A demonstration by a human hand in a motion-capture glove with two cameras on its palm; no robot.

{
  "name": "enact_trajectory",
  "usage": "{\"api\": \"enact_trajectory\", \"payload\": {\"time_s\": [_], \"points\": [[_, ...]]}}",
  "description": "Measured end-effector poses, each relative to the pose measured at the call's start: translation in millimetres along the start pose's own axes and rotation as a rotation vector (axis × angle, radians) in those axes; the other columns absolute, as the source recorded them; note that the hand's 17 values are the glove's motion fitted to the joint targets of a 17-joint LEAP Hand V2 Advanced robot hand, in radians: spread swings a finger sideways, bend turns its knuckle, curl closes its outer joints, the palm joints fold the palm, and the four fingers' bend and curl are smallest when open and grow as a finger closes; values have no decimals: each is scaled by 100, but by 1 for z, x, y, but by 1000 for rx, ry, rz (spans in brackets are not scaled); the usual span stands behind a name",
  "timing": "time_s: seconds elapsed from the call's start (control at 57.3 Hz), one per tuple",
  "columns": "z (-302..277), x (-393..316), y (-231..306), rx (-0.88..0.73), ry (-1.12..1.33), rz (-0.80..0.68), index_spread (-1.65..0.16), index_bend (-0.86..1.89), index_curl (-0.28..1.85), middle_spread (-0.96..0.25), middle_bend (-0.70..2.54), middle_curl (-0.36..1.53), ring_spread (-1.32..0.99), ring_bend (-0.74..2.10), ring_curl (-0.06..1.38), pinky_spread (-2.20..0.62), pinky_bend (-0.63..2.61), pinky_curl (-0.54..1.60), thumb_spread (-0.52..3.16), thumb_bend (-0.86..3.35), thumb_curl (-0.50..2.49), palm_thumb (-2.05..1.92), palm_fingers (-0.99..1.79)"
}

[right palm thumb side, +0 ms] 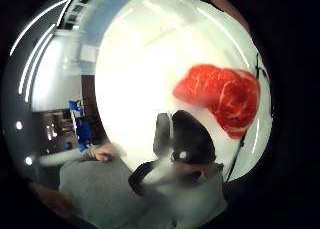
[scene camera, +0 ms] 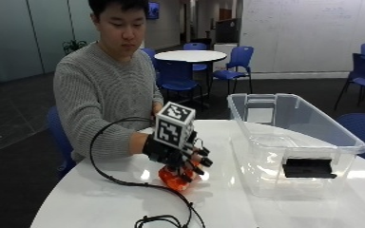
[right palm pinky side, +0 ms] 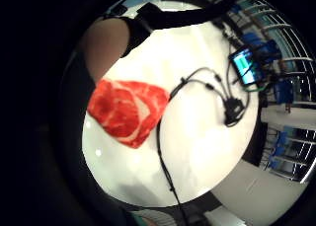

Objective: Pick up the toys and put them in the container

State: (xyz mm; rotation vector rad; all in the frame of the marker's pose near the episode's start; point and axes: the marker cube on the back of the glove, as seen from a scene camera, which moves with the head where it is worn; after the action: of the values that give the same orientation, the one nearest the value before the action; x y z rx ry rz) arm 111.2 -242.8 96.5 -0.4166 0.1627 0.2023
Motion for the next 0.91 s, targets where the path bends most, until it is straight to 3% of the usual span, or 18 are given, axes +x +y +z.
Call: {"api": "enact_trajectory", "payload": {"time_s": [0.07,0.157,0.506,0.629,0.733,0.908], "points": [[36,6,-7,-90,14,25,-38,15,28,-19,18,26,-21,47,25,2,80,35,145,0,29,6,-5],[57,4,-11,-53,64,36,-39,15,28,-20,19,28,-21,47,26,2,79,35,145,0,30,9,-4],[57,4,-15,52,50,36,-44,15,26,-29,51,40,-32,70,31,1,66,31,146,3,35,22,29],[49,1,-18,114,9,-8,-44,17,26,-32,66,46,-42,88,36,-8,65,29,144,13,45,46,57],[12,-2,-16,49,-26,-58,-45,24,31,-33,69,51,-48,96,41,-23,77,34,132,18,55,61,78],[-121,-6,1,266,-21,-101,-44,34,41,-33,74,58,-53,100,47,-34,80,39,111,16,68,67,82]]}}
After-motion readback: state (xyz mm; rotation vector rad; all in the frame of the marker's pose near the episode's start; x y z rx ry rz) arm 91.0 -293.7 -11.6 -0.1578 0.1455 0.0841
